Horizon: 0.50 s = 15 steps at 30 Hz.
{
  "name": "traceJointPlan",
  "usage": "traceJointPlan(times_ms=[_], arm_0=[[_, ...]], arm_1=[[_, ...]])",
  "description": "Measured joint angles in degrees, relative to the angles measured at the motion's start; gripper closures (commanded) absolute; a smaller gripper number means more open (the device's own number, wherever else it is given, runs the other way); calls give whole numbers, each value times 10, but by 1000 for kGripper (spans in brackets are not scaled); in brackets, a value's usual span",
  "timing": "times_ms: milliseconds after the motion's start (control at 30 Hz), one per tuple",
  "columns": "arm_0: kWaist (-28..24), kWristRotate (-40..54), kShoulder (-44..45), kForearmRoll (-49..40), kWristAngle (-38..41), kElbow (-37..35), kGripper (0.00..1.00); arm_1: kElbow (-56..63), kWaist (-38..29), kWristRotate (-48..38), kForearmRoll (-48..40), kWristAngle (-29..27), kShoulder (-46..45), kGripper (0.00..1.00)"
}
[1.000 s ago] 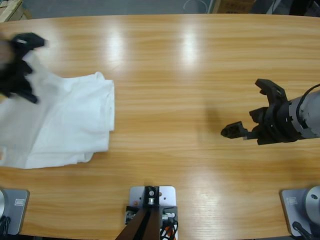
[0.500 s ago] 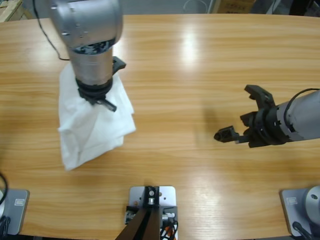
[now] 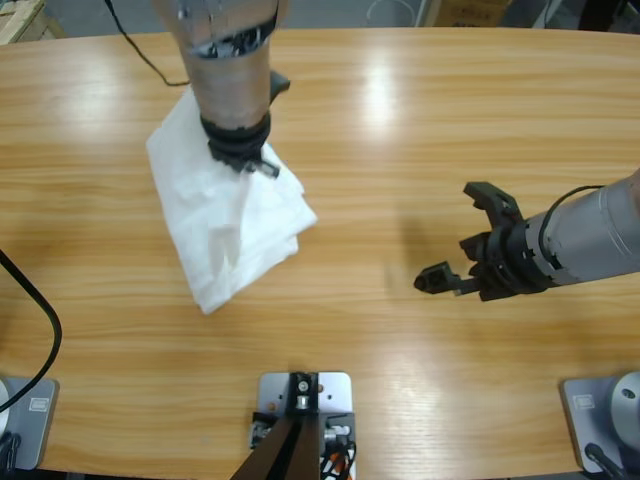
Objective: Fold clothes
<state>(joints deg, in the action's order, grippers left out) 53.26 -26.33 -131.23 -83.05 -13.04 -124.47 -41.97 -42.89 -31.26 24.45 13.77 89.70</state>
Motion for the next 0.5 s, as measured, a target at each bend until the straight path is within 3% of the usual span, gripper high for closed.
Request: traceJointPlan(times_ms=[100, 167, 200, 233, 267, 333, 367, 400, 467, 500], arm_0=[[-4, -22, 0, 5, -12, -23, 39], [-6, -33, 0, 7, -32, -25, 266], [-6, -39, 0, 8, -43, -25, 437], [-7, -45, 0, 9, -51, -25, 572], [-11, -50, 2, 9, -56, -25, 641], [-26, -51, 11, 15, -58, -19, 644], [-38, -49, 24, 28, -54, -4, 644], [-56, -43, 46, 52, -44, 29, 640], [-98, -19, 98, 108, -23, 111, 622], [-121, -2, 127, 138, -11, 157, 555]], arm_1=[[0, 0, 1, 0, 4, 0, 0], [0, 0, 2, 0, 7, 0, 39], [0, -1, 3, 0, 8, 0, 171], [0, -3, 4, 0, 10, 0, 416], [0, -5, 5, -2, 12, 0, 579], [0, -9, 8, -6, 16, -1, 759], [0, -11, 12, -11, 19, -2, 769], [-1, -13, 18, -14, 22, -4, 702], [-4, -15, 40, -18, 31, -15, 150], [-9, -15, 50, -20, 40, -22, 15]])
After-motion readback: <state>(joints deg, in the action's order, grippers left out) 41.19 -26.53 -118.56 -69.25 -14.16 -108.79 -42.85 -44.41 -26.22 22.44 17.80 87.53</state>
